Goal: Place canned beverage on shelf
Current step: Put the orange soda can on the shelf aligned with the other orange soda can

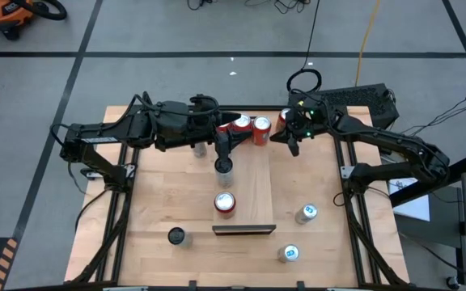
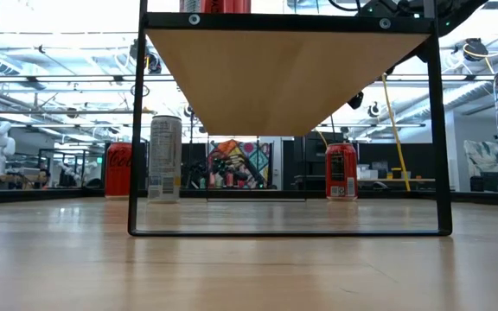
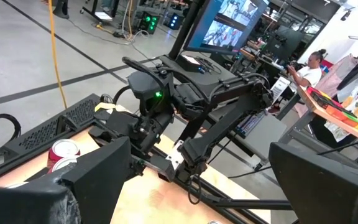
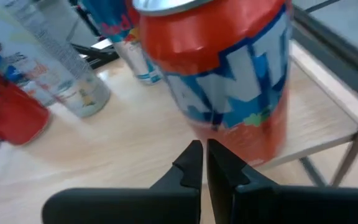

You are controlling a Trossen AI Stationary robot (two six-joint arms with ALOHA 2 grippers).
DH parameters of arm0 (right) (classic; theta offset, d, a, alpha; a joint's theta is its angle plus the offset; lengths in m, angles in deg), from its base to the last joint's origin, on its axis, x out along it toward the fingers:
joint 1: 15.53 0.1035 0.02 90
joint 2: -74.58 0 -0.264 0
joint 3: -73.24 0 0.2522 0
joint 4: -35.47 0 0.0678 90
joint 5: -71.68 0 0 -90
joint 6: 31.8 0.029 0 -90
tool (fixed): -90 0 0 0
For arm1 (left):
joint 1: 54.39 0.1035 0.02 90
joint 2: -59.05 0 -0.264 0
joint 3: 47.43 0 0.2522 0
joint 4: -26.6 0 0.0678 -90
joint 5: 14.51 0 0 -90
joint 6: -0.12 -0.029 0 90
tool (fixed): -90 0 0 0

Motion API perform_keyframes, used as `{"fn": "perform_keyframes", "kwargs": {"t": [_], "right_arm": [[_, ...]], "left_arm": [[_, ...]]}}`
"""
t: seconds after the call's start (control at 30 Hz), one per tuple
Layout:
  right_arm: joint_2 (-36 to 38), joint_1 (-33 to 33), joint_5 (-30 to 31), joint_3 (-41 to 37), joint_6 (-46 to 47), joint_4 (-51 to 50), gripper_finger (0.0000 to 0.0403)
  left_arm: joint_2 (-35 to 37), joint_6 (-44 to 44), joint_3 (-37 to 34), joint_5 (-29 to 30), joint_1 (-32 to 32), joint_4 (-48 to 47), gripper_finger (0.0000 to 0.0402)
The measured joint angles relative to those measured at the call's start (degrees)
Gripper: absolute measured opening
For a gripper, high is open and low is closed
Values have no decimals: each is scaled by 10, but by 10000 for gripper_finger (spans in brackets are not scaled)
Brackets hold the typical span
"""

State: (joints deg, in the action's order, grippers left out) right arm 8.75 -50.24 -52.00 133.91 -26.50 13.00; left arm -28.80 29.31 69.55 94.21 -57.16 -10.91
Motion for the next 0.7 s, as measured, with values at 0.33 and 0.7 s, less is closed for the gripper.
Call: {"fn": "perform_keyframes", "kwargs": {"t": [0.33, 0.7], "right_arm": [[0, 7, 38, 0, 0, 8, 0], [-7, 9, 38, 0, 1, 24, 0]], "left_arm": [[0, 0, 0, -9, 0, 0, 386], [0, 3, 0, -11, -12, -11, 386]]}}
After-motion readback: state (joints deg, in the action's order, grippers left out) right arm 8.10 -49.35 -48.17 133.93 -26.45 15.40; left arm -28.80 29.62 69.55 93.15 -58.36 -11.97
